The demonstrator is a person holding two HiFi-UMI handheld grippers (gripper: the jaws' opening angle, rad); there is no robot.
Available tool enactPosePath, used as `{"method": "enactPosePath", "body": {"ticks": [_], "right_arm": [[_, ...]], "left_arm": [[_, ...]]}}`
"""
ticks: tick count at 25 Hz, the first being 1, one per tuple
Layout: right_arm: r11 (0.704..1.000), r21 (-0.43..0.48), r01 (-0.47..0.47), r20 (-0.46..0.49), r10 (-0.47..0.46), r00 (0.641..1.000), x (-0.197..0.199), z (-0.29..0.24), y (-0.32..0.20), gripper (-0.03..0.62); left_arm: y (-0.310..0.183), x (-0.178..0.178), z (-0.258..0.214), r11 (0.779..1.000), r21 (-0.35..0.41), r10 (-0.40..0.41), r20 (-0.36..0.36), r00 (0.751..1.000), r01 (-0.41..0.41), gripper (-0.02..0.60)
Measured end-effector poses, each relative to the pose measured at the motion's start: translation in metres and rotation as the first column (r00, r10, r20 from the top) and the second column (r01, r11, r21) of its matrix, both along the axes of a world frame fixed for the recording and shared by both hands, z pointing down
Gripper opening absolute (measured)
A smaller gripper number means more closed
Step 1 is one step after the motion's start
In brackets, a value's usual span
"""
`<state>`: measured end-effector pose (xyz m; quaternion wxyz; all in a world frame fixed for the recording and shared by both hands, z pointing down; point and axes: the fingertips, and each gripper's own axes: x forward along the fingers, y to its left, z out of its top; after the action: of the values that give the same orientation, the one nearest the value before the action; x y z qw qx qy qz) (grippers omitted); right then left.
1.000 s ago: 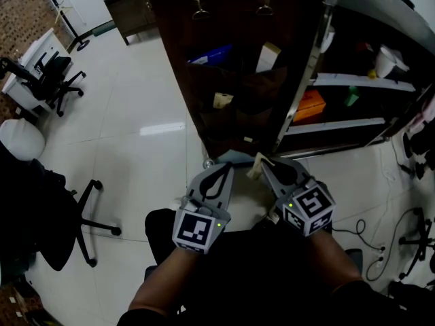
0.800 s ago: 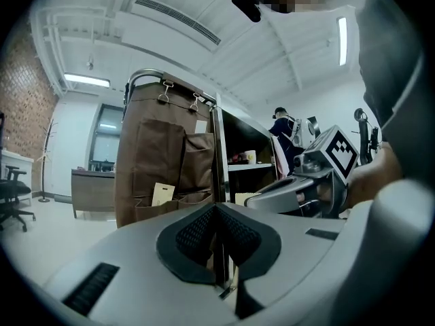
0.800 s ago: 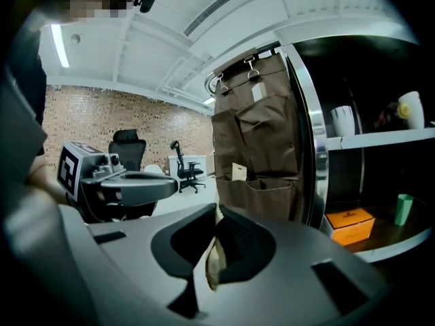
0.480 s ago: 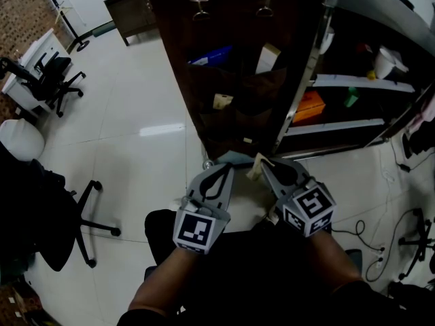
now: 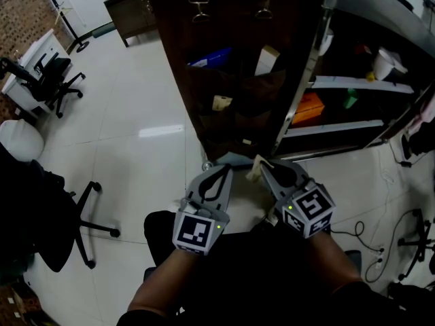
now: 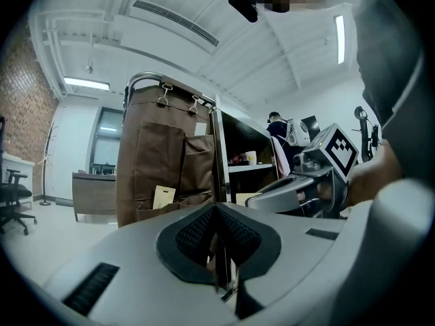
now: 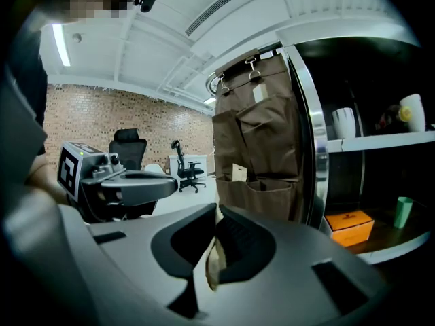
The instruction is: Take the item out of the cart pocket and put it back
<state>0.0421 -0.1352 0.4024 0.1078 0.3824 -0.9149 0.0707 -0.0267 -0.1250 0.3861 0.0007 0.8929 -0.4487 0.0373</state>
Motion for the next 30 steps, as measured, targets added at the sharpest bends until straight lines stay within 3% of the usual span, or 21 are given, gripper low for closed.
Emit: {"method": "enactPosePath", "body": {"ticks": [8,16,24,30], "right_arm": [[1.000,0.010,-0.003,0.023,0.003,1.000,0.002,-0.011,0.002,0.020],[0.993,0.119,-0.010,0.053,0.004,0.999,0.008,-0.077,-0.002,0.020],[0.943,0.329,-0.056,0.058,0.039,0.998,0.016,-0.157,-0.031,0.018],[0.904,0.424,-0.064,0.017,0.063,0.998,0.011,-0.181,-0.052,0.018]], "left_arm": [[-0.001,-0.001,0.000,1.000,0.000,-0.006,0.000,1.000,0.006,0.000],[-0.002,-0.003,0.001,1.000,-0.002,-0.009,0.004,1.000,0.009,0.000],[-0.001,-0.003,-0.001,1.000,0.000,-0.011,0.000,1.000,0.011,0.000],[-0.001,-0.004,-0.001,1.000,0.005,-0.011,0.002,1.000,0.011,0.000]]}}
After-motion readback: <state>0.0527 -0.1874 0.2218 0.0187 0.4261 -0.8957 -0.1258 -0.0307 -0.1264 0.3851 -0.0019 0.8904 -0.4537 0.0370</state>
